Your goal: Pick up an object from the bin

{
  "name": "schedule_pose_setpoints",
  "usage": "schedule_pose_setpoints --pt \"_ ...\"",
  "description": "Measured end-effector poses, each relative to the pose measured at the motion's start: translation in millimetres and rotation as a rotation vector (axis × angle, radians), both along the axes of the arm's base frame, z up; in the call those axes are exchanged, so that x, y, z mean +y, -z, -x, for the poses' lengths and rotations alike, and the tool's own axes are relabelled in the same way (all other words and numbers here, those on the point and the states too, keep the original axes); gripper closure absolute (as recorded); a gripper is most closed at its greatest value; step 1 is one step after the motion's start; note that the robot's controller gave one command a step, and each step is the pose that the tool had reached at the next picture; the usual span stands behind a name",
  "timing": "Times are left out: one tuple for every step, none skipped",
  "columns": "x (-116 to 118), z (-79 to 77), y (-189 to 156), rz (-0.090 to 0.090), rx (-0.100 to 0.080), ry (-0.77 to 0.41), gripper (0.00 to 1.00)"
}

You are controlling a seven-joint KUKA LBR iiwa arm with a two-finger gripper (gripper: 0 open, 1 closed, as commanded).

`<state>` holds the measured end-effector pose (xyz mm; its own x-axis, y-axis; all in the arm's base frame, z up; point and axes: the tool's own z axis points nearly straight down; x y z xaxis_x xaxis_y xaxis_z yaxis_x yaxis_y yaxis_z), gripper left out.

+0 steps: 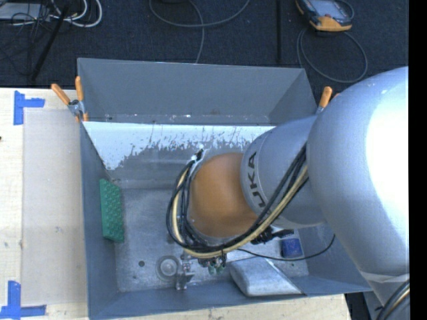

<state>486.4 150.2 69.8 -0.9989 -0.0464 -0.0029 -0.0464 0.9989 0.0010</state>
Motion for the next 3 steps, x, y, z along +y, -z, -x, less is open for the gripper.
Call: schedule_pose_setpoints --pt "0.4 1.4 -1.6 0.001 0.009 0.001 1.00" --pt "-0.3 0.0 -1.1 0.000 0.002 0.004 0.00" --pt "52.0 -1.5 -1.3 -0.001 -0.004 -0.248 0.00"
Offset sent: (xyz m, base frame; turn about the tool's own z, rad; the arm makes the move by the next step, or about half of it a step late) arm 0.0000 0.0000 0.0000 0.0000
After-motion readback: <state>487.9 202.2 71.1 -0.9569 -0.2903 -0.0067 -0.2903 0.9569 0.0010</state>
